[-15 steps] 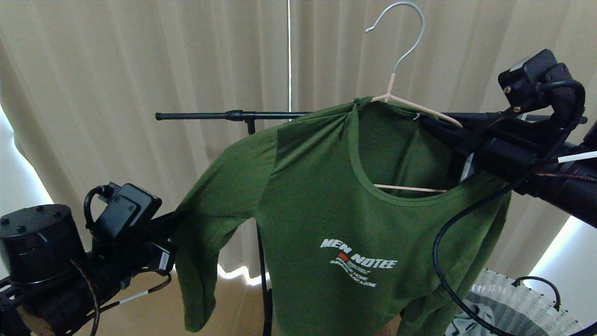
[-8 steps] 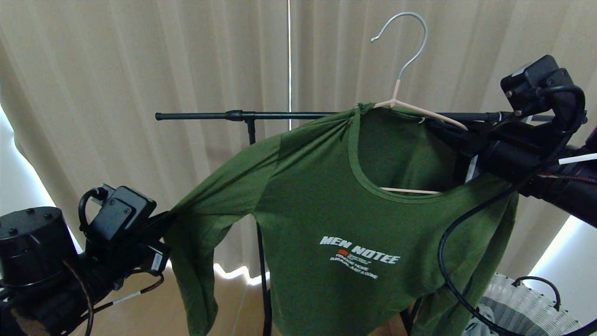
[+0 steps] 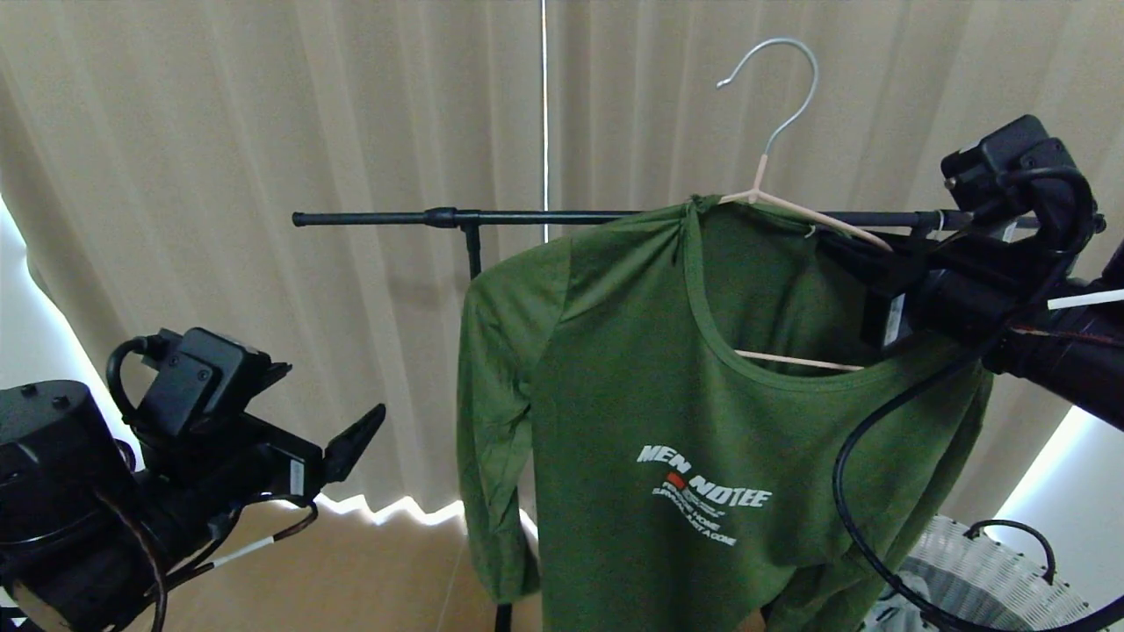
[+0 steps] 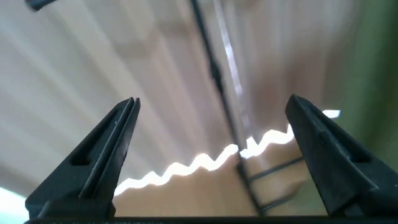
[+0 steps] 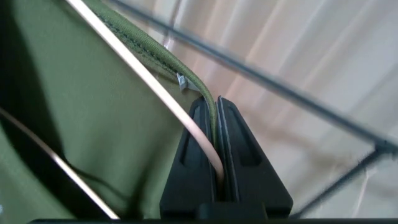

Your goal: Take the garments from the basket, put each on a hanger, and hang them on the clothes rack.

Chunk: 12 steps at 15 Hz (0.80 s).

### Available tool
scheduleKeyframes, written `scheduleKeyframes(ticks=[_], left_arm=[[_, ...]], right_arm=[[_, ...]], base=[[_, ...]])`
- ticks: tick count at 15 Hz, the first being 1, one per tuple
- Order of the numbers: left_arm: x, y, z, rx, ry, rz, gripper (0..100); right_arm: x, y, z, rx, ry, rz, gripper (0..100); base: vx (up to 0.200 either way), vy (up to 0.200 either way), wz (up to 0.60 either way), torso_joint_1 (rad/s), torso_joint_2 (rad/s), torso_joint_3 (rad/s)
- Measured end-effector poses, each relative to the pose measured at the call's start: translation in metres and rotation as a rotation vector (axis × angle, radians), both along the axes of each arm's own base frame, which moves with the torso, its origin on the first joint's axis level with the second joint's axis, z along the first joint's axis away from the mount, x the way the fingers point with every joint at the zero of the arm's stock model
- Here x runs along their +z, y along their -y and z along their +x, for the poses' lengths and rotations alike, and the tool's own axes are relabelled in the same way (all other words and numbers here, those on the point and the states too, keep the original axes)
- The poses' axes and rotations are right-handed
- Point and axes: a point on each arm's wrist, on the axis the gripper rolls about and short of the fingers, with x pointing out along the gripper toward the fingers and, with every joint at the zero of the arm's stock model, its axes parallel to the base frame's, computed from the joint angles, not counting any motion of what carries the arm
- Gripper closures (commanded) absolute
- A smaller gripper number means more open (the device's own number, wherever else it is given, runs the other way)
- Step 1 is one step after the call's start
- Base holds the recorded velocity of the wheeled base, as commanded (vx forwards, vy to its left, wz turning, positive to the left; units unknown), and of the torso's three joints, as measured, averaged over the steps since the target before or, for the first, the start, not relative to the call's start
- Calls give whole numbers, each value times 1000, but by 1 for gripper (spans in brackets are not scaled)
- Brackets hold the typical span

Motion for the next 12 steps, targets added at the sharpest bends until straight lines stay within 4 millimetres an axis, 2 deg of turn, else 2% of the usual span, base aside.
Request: scheduleKeyframes(ticks=[4, 12], left_arm=[[21, 11, -15, -69, 70, -107, 0], [23, 0, -20, -28, 103, -116, 0]], right_arm=[[-13, 16, -9, -173, -171, -81, 100], [-31, 65, -45, -403, -285, -118, 100]], base=[[0, 0, 0, 0, 0, 0], [0, 0, 0, 0, 0, 0]])
